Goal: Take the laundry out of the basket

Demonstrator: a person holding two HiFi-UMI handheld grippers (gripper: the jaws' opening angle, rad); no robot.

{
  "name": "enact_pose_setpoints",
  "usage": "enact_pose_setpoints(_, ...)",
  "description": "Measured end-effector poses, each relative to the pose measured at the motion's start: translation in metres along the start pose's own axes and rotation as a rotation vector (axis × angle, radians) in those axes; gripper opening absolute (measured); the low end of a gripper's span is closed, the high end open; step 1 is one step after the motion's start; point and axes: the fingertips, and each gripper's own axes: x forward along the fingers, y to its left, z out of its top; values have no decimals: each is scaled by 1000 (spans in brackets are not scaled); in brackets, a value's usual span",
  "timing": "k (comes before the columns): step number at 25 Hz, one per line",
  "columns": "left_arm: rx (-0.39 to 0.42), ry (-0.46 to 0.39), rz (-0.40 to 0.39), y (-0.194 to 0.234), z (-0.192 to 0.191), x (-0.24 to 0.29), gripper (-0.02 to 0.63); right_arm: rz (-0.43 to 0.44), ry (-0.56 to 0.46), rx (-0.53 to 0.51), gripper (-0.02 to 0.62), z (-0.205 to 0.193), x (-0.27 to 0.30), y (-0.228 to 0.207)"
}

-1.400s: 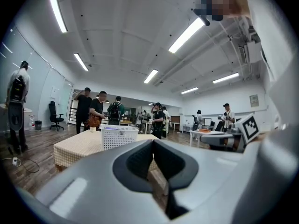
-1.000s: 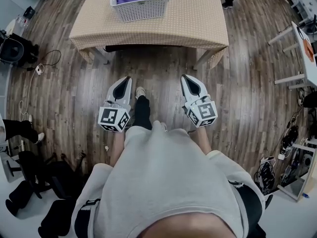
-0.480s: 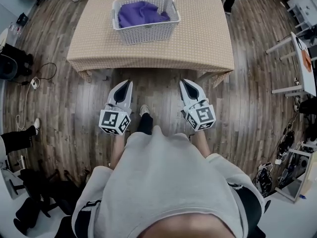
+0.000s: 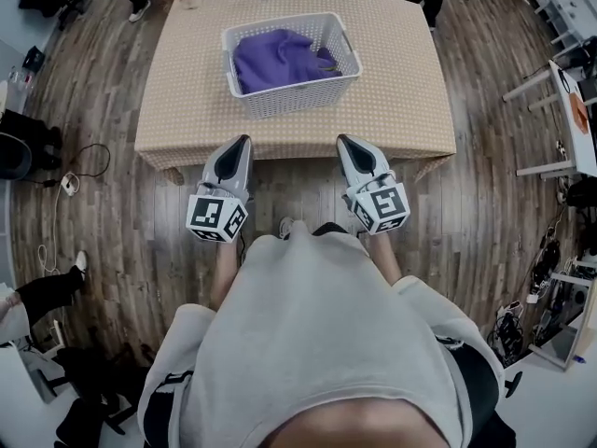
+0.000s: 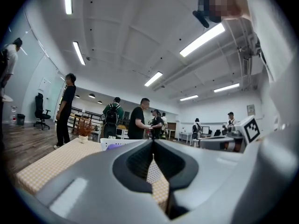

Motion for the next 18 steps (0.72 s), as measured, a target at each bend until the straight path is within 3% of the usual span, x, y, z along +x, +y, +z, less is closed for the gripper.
enact_pose_setpoints(11,-3,24,-3,25,-2,60,11,43,-3,42,0,-3,50,-40)
enact_pose_setpoints(18,34,-19,23,51,35,121,11,79,-47,53,0,21,109,-88)
